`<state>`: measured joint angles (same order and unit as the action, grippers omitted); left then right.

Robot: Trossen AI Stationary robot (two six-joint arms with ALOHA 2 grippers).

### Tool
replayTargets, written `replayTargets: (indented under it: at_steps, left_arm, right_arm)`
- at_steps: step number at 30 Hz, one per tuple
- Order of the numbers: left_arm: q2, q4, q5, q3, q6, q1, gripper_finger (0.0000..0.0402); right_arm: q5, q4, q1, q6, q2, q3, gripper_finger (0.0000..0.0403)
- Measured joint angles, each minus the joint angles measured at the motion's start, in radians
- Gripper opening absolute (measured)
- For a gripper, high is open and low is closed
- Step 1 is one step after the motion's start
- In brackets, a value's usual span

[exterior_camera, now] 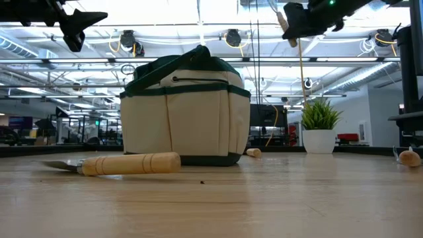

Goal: Pick & Place Garden tools in Gardening bag
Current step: Put the brown hand rake into the gardening bag

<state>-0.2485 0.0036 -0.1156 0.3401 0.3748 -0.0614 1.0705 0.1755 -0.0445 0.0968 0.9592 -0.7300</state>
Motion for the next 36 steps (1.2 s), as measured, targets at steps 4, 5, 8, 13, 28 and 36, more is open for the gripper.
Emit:
replayTargets:
  at_steps: [4,5,8,13,28,36]
  left_arm:
    - [0.000,0.000,-0.025,0.000,0.000,0.000,0.0186]
    - [0.000,0.000,-0.026,0.000,0.001,0.000,0.0186]
    - [0.000,0.001,-0.027,0.000,0.004,0.000,0.0186]
    - [0.000,0.001,-0.027,0.000,0.005,0.000,0.0186]
    - [-0.012,0.023,-0.142,0.000,0.021,0.000,0.0186]
    - [-0.135,0.199,-0.202,0.000,-0.036,0.000,0.0186]
  right_arm:
    - [0.143,0.024,-0.040,0.003,0.003,0.000,0.0061]
    - [0.181,0.045,-0.050,0.014,0.008,0.000,0.0061]
    - [0.308,0.128,-0.077,0.099,0.030,0.000,0.0061]
    - [0.462,0.328,-0.100,0.313,0.074,0.000,0.0061]
    - [0.501,0.480,-0.115,0.625,0.126,0.001,0.0061]
    - [0.500,0.484,-0.115,0.679,0.134,0.001,0.0061]
